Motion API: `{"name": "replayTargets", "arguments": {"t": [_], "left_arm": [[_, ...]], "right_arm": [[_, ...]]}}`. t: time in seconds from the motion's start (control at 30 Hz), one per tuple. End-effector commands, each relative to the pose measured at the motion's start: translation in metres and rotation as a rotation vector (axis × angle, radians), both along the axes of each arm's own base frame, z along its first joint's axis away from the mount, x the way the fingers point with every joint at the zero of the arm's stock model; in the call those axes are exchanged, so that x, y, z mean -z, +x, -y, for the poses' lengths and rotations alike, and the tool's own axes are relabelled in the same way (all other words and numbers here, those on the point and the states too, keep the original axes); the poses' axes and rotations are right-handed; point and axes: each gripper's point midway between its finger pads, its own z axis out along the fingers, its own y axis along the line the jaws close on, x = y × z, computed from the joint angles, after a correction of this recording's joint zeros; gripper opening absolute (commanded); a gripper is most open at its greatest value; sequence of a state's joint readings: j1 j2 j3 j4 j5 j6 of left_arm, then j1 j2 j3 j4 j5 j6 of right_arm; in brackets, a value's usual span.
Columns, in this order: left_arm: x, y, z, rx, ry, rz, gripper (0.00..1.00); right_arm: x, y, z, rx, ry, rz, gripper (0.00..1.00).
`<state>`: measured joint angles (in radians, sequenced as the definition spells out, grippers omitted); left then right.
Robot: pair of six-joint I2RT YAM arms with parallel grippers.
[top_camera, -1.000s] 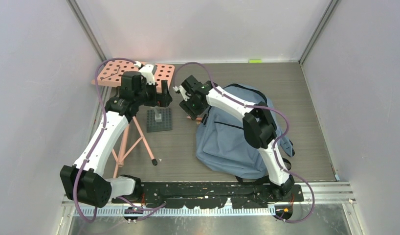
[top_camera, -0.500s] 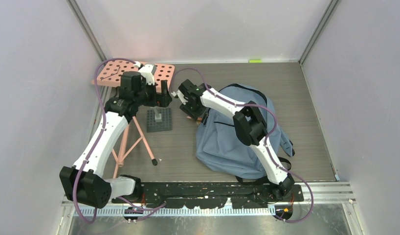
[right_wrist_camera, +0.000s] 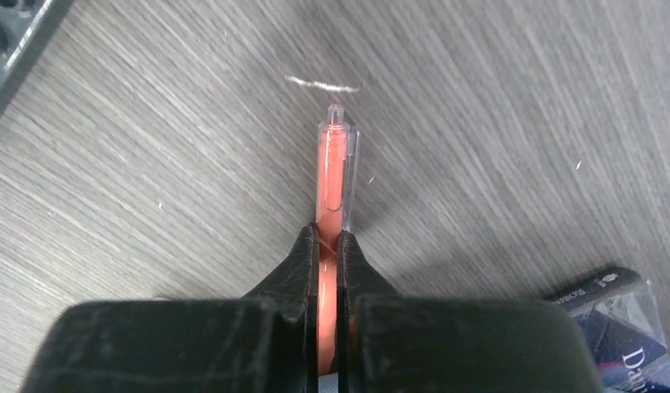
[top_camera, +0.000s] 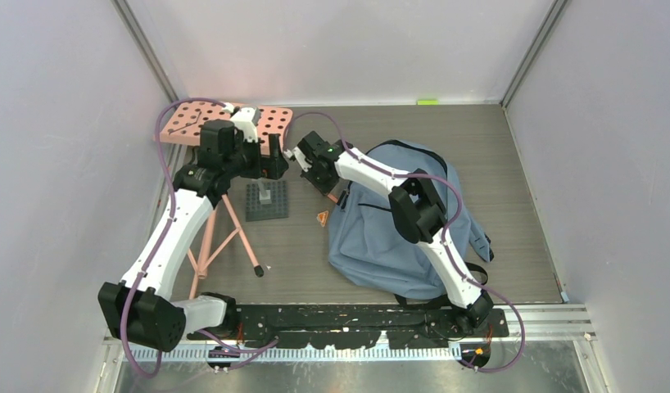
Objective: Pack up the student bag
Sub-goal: Pick up the stationery from the center of the board, then place the stationery in the student bag.
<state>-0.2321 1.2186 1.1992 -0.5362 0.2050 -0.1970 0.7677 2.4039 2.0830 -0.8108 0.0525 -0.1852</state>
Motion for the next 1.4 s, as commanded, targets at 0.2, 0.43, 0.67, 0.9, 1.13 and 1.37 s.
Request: {"name": "replayTargets", "arguments": {"t": [0.2,0.43,0.67,0.9,1.13,1.37], "left_arm": [[-0.011,0.002,0.0,0.008,-0.019,0.048,0.97],[0.01,0.006,0.014,0.065,-0.049,-0.005,0.94],[0.024,0.002,0.051,0.167,-0.011,-0.015,0.93],[0.025,-0.004,0.105,0.268,-0.049,-0.066,0.92],[0.016,-0.006,0.154,0.37,-0.169,-0.118,0.91],[0.046,-0.027,0.169,0.44,-0.221,-0.22,0.9]], "right_arm": [[-0.086,0.044,-0.023,0.061,0.18,0.275,0.01],[-0.177,0.033,-0.018,0.122,0.361,0.378,0.01],[-0.246,-0.003,0.024,0.199,0.445,0.441,0.01],[-0.273,-0.03,0.099,0.348,0.507,0.461,0.01],[-0.252,-0.04,0.18,0.512,0.566,0.391,0.01],[-0.226,-0.048,0.215,0.561,0.63,0.287,0.01]]}}
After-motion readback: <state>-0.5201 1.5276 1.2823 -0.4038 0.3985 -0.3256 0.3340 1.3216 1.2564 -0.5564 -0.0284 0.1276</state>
